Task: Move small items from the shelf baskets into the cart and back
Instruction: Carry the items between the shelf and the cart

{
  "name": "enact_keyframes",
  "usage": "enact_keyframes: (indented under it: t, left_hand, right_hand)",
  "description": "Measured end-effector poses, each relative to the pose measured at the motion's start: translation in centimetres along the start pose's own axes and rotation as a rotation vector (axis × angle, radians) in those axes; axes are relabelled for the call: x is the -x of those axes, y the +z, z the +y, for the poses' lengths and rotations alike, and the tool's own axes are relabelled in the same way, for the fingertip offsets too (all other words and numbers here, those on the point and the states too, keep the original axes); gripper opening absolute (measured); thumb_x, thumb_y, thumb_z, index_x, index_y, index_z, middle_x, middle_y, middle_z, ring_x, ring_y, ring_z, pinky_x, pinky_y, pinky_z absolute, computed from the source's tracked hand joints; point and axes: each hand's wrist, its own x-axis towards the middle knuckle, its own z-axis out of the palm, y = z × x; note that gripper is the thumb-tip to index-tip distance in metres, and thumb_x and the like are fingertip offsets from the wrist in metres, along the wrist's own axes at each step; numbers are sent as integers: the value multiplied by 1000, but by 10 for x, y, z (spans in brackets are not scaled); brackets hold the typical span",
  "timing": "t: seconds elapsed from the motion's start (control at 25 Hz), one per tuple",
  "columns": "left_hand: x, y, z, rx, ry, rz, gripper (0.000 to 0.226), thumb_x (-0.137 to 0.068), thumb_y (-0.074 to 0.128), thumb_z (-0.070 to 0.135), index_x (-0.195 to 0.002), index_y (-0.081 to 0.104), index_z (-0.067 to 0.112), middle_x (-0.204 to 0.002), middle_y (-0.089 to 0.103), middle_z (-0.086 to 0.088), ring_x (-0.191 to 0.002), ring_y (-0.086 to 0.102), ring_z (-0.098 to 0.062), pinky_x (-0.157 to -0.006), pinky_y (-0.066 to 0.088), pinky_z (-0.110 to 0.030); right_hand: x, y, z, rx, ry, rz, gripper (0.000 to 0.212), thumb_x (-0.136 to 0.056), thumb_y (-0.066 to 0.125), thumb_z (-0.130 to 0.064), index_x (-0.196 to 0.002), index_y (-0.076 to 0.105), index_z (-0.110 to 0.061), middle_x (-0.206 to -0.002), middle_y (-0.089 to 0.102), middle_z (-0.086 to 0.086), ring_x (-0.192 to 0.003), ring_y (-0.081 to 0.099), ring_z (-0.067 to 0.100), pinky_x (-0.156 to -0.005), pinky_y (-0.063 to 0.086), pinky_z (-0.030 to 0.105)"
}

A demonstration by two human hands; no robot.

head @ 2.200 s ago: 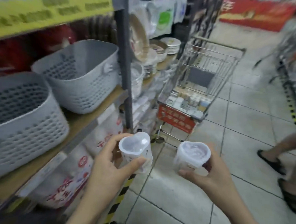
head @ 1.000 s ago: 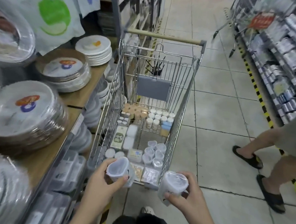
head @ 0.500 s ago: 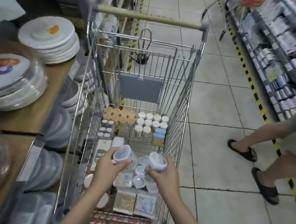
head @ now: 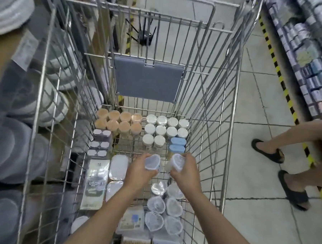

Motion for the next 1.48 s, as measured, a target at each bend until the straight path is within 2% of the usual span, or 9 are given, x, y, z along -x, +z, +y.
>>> enact_keyframes:
  t: [0.16,0.6,0.84,1.0,1.16,1.24,1.32,1.4,1.48]
  left_hand:
    - [-22,30,-30,-13,-56,-73,55,-70,79,8,-120,58,16,-111,63,-4,-98,57,-19,-80,45,-26]
    - [-46,62,-65,-74,-27,-200,52,-68,75,4,-115,58,18,-110,62,-3,-103,59,-21,-80,45,-26]
    - [-49,58,-64,-31,-59,-246,36,-87,60,10,-121,56,19,-119,58,-2,-89,59,-12,-77,46,-21]
    - [-50,59,-66,-30,-45,-247,31,-90,55,3,-115,58,20,-120,60,-1,-99,56,-15,-88,47,-31]
    - [-53,59,-64,-106,-30,-267,32,-92,50,4,-119,59,19,-126,56,1,-113,52,-19,-93,40,-27]
    - [-54,58,-62,-120,-21,-256,34,-92,50,4,-121,59,19,-128,54,-1,-115,50,-19,-92,38,-24]
    - [-54,55,-61,-112,-38,-233,35,-92,51,5,-124,58,18,-130,54,-2,-116,50,-20,-92,37,-23]
    - [-52,52,-59,-88,-62,-215,36,-92,52,5,-125,58,16,-130,55,-3,-118,50,-20,-96,39,-26]
    - [-48,45,-55,-63,-82,-190,33,-92,53,5,-123,59,14,-126,58,-5,-115,53,-20,-96,42,-30]
  right_hand:
    - [-14,25,25,129,25,-4,54,-77,69,-11,-125,43,-16,-123,44,1,-105,52,18,-81,44,29]
    - [-23,58,62,336,111,-101,54,-83,60,-13,-133,41,-13,-128,43,6,-119,43,23,-93,40,28]
    - [-20,61,64,363,83,-109,53,-91,54,-25,-138,37,-7,-139,36,8,-129,33,23,-105,29,27]
    - [-17,61,66,435,33,-87,53,-92,53,-24,-138,35,-7,-136,39,7,-129,36,21,-104,33,26]
    - [-9,67,70,663,-112,7,64,-48,88,-22,-103,66,2,-99,63,13,-94,64,27,-86,55,32]
    - [-9,68,69,690,-130,49,67,-38,90,-21,-98,69,2,-92,66,13,-88,67,27,-82,56,34]
    - [-10,64,65,635,-113,30,64,-52,87,-19,-107,65,3,-103,64,16,-98,64,30,-89,52,34]
    - [-8,58,57,586,-68,-10,57,-82,68,-21,-130,48,2,-130,49,16,-125,46,30,-108,35,33]
    - [-5,52,52,529,-38,-17,52,-94,50,-24,-140,35,-6,-143,36,10,-135,31,23,-112,24,28]
